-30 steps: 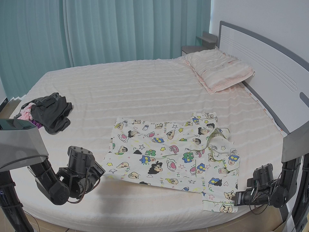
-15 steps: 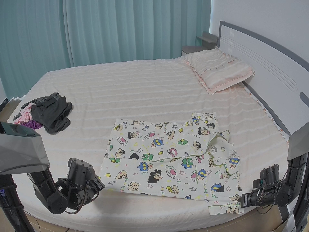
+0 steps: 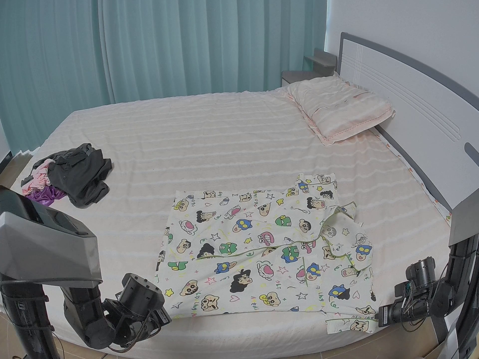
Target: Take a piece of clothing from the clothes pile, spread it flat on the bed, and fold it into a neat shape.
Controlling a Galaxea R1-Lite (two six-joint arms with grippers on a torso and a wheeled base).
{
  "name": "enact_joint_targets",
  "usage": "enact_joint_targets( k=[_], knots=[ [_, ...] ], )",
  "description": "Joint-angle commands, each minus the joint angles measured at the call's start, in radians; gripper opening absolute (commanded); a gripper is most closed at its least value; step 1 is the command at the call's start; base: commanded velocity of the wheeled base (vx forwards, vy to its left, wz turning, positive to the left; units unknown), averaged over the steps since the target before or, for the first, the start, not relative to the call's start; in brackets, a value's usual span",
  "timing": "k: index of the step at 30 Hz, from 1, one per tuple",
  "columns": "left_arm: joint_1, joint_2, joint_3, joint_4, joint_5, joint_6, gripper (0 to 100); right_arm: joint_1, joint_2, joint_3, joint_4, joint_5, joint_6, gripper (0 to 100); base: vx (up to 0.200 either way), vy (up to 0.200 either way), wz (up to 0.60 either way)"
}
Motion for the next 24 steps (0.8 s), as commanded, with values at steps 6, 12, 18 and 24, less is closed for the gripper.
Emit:
enact_joint_targets(
  k=[6,12,18,24],
  knots=[
    [-0.011,0.047,0.029,-0.001,0.001,-0.001,0,-0.007,-0.006,0.018,0.044,-0.001,-0.041,0,0.000,0.000,0.00],
    [-0.011,0.045,0.032,-0.023,0.001,-0.001,0,-0.007,-0.012,0.018,0.048,0.002,-0.045,0,0.000,0.000,0.00],
    [-0.010,0.048,0.040,-0.092,0.003,0.000,0,-0.009,-0.049,0.018,0.036,0.109,-0.041,0,0.000,0.000,0.00],
    [-0.005,0.047,0.040,-0.102,0.003,-0.006,0,0.003,-0.041,0.018,0.022,0.117,-0.039,0,0.000,0.000,0.00]
  ],
)
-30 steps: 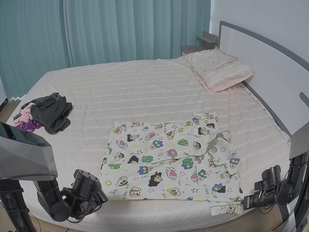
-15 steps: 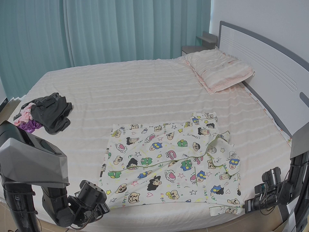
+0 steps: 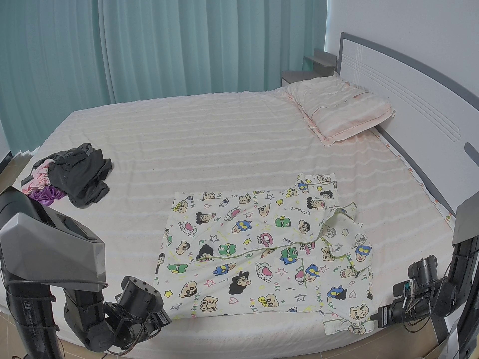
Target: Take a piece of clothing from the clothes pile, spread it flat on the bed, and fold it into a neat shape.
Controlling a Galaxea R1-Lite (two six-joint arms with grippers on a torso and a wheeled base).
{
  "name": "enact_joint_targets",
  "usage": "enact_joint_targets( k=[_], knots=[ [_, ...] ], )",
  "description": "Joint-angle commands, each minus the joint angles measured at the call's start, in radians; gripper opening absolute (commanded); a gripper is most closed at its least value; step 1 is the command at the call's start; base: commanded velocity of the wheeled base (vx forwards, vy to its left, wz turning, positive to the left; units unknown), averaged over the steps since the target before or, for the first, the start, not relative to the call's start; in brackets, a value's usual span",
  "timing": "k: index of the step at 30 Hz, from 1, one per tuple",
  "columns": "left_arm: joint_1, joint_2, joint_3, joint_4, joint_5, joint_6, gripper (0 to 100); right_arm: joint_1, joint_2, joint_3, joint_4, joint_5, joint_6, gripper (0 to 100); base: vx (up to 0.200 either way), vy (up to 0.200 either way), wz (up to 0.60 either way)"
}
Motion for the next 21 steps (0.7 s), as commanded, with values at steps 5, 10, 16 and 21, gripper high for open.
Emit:
enact_joint_targets(
  k=[5,10,16,21],
  knots=[
    [0.002,0.002,-0.001,-0.003,0.000,-0.001,0,-0.005,0.001,0.018,-0.017,-0.003,-0.001,100,0.000,0.000,0.00],
    [0.005,0.002,-0.001,-0.003,0.000,-0.002,0,0.007,0.029,0.018,-0.028,0.002,-0.013,100,0.000,0.000,0.00],
    [0.006,0.002,-0.004,-0.003,-0.001,-0.002,0,0.090,0.110,0.018,-0.132,-0.018,-0.027,100,0.000,0.000,0.00],
    [0.006,0.002,-0.006,-0.005,-0.001,-0.002,0,0.124,0.165,0.018,-0.203,-0.077,-0.024,100,0.000,0.000,0.00]
  ],
)
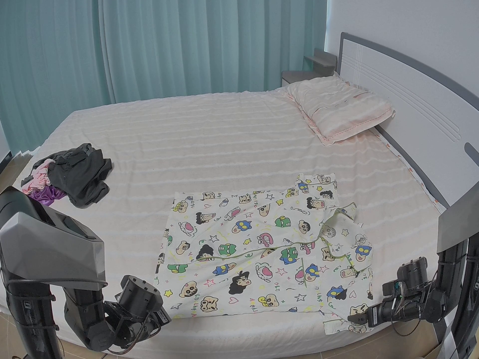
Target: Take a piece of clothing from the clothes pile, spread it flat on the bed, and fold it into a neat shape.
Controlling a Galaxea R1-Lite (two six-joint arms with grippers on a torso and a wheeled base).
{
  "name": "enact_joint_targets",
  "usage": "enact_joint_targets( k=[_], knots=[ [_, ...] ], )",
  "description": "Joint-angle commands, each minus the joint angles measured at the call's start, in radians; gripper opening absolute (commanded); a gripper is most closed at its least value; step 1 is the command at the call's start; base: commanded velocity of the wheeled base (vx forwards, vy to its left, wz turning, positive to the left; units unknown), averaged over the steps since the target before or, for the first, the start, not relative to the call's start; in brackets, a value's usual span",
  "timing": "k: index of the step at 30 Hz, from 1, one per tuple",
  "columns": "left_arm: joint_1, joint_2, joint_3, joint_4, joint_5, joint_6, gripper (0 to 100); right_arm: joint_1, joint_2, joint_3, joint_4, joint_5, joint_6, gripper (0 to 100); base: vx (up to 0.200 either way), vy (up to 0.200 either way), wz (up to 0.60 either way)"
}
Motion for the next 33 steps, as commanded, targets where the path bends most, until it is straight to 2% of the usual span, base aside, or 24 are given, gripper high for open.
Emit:
enact_joint_targets(
  k=[1,2,3,8,12,15,17,21,29,33],
  knots=[
    [0.000,0.002,-0.001,-0.002,0.000,-0.001,0,0.073,0.094,0.018,-0.022,-0.092,0.006,100,0.000,0.000,0.00],
    [0.000,0.002,-0.002,-0.002,0.000,-0.001,0,0.079,0.095,0.018,-0.022,-0.112,0.006,100,0.000,0.000,0.00],
    [0.000,0.002,-0.001,-0.002,0.000,-0.001,0,0.081,0.097,0.018,-0.022,-0.124,0.008,0,0.000,0.000,0.00],
    [0.000,0.003,-0.006,-0.002,0.003,-0.001,0,0.067,0.086,0.018,-0.022,-0.109,0.011,0,0.000,0.000,0.00],
    [-0.003,0.000,0.002,-0.026,0.009,0.001,0,0.018,0.056,0.018,-0.006,-0.054,-0.006,0,0.000,0.000,0.00],
    [-0.003,0.003,0.011,-0.059,0.009,0.002,0,-0.025,0.025,0.018,0.030,-0.026,-0.041,0,0.000,0.000,0.00],
    [-0.005,0.012,0.027,-0.076,0.009,0.005,0,-0.093,-0.010,0.018,0.092,0.009,-0.121,0,0.000,0.000,0.00],
    [-0.008,0.040,0.033,-0.085,0.009,0.007,0,-0.140,-0.050,0.018,0.188,0.041,-0.182,0,0.000,0.000,0.00],
    [-0.040,0.086,0.065,-0.151,0.009,0.010,0,-0.142,-0.115,0.018,0.296,0.041,-0.210,0,0.000,0.000,0.00],
    [-0.058,0.091,0.076,-0.165,0.010,0.010,0,-0.143,-0.148,0.018,0.379,0.031,-0.265,0,0.000,0.000,0.00]
  ],
)
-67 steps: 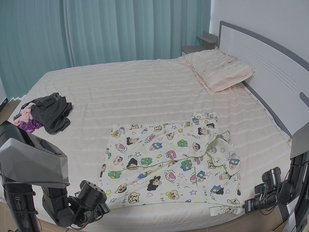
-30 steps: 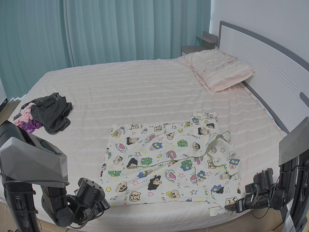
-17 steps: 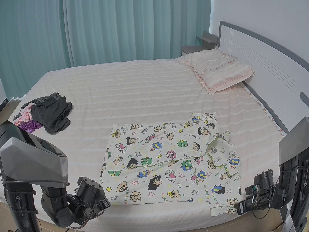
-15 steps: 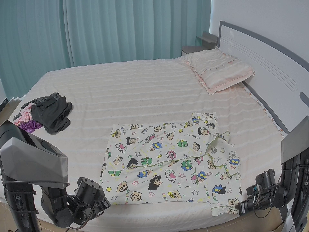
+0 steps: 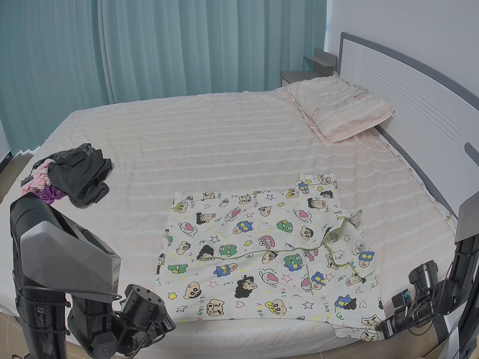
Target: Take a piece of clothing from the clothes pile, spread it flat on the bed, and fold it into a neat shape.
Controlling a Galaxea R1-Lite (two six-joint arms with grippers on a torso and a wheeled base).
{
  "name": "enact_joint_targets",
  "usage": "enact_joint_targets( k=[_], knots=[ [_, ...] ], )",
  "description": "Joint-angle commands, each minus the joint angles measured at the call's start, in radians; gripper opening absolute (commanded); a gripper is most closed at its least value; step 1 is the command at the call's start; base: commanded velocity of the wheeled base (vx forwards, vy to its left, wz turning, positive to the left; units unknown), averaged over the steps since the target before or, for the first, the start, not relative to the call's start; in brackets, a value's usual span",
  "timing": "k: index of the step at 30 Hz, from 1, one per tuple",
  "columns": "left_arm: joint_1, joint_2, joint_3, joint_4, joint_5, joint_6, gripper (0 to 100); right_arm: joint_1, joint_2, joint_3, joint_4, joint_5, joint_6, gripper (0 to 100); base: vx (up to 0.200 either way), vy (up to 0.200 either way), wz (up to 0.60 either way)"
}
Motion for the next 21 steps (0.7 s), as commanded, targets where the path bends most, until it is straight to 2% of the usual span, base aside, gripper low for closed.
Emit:
enact_joint_targets(
  k=[1,4,11,12,17,21],
  knots=[
    [-0.014,0.019,0.011,-0.002,0.002,0.000,0,-0.002,-0.062,0.018,0.051,-0.011,-0.032,0,0.000,0.000,0.00],
    [-0.013,0.024,0.020,-0.004,0.002,0.000,0,-0.002,-0.088,0.018,0.104,-0.015,-0.051,0,0.000,0.000,0.00],
    [-0.011,0.027,0.023,-0.005,0.002,-0.003,0,-0.005,-0.088,0.018,0.105,-0.034,-0.049,0,0.000,0.000,0.00],
    [-0.011,0.027,0.023,-0.005,0.002,-0.003,100,-0.005,-0.091,0.018,0.105,-0.029,-0.049,100,0.000,0.000,0.00],
    [-0.005,0.008,0.057,-0.014,0.000,-0.010,100,-0.010,-0.146,0.018,0.102,-0.024,-0.042,100,0.000,0.000,0.00],
    [0.038,-0.084,0.104,-0.065,-0.012,-0.016,100,-0.061,-0.301,0.012,0.104,-0.011,-0.039,100,0.000,0.000,0.00]
  ],
)
